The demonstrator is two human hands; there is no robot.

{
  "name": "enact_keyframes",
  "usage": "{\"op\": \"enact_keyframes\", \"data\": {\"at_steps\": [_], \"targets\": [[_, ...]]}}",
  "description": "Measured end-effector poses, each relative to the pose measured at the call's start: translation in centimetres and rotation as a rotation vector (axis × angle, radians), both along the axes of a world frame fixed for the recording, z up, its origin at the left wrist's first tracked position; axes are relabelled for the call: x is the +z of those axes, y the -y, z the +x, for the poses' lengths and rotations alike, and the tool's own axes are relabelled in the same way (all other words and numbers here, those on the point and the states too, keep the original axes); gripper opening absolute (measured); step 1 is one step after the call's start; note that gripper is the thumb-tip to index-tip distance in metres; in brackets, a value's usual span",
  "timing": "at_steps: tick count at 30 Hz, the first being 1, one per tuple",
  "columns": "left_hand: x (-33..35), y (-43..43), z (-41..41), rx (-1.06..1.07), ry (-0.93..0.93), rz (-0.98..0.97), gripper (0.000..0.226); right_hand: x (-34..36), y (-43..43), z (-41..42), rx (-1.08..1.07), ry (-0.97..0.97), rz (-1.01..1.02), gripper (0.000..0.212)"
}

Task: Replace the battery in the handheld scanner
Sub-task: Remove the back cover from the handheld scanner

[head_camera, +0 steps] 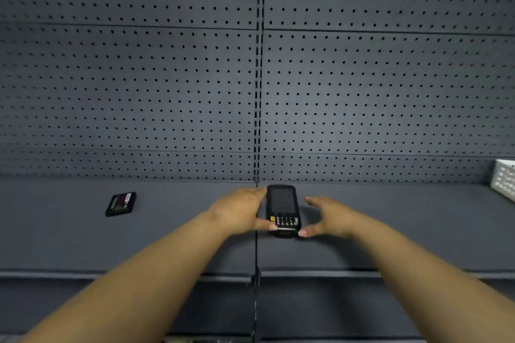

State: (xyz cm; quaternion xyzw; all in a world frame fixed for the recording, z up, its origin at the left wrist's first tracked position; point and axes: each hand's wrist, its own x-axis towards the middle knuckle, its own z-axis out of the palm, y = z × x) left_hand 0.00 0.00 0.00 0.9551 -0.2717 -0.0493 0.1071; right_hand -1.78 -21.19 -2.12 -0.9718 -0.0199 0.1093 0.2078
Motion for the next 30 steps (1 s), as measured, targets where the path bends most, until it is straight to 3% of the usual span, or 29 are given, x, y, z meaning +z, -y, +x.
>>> {"op": "enact_keyframes", "data": {"at_steps": [6,14,17,21,25,30], "targets": [[-2.4,0.8,3.7,-0.099,-0.126,-0.042,0.076,-0.3,0.0,2.8,-0.014,-0.086,-0.043,0.092],[-4.2,1.7,5.2,-0.108,-0.167,-0.131,0.083,-0.4,0.3,3.8,0.037,-0.194,0.038,0.077],[-4.4,1.7,5.3,-0.089,-0.192,-0.19,0.089,-0.5,0.5,4.0,0.033,-0.222,0.162,0.063],[-4.9,1.9,5.3,-0.038,-0.334,-0.35,0.114,0.0,0.5,4.1,-0.044,-0.194,0.422,0.038],[-4.5,2.0,5.0,-0.015,-0.499,-0.527,0.111,1.3,0.0,4.8,-0.148,-0.088,0.646,0.005],[-4.6,1.3,5.7,0.012,-0.535,-0.601,0.122,2.4,-2.0,5.1,-0.109,-0.052,0.627,0.03]]}}
